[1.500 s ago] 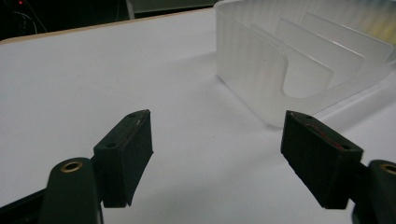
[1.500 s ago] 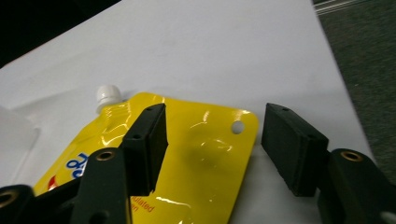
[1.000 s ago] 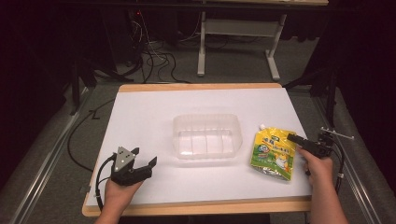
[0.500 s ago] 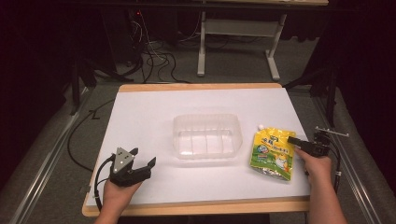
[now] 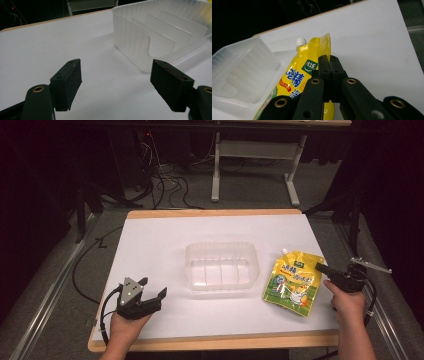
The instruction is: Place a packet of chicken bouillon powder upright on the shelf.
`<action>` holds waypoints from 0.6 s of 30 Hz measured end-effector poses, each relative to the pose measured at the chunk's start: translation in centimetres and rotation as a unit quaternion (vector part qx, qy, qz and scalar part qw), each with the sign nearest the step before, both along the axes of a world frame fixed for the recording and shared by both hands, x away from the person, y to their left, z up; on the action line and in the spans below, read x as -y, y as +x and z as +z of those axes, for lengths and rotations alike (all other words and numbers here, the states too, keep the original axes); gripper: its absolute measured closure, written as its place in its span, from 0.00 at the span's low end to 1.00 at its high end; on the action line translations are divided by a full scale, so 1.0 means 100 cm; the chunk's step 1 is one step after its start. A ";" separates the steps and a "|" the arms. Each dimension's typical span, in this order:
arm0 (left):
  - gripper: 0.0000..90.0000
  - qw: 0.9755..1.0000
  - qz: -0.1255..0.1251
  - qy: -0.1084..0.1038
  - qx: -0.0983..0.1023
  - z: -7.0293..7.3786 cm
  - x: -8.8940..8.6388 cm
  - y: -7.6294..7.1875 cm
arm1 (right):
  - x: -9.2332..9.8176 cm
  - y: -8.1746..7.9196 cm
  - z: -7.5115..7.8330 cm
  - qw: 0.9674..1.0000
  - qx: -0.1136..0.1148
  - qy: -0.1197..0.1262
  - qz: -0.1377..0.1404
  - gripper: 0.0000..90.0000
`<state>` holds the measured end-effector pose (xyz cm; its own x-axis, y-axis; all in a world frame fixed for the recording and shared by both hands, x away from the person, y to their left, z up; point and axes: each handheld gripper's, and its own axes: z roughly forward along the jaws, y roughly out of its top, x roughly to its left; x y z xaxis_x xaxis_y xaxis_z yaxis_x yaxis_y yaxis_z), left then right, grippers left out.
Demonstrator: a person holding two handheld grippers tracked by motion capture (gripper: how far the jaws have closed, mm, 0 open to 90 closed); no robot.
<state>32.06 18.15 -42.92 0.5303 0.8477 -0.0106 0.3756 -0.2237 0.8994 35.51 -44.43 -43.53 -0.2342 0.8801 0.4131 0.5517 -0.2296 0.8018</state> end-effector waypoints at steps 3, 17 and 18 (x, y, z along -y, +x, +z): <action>0.28 1.000 -0.002 0.001 0.001 0.000 0.000 0.000 | -0.006 -0.005 0.010 1.000 0.017 -0.004 0.003 1.00; 0.29 1.000 -0.008 0.000 0.007 0.002 0.000 -0.001 | -0.054 -0.030 0.067 0.992 0.116 -0.026 0.042 1.00; 0.29 1.000 -0.008 -0.001 0.007 0.002 0.000 -0.001 | -0.057 -0.031 0.070 0.991 0.123 -0.028 0.044 1.00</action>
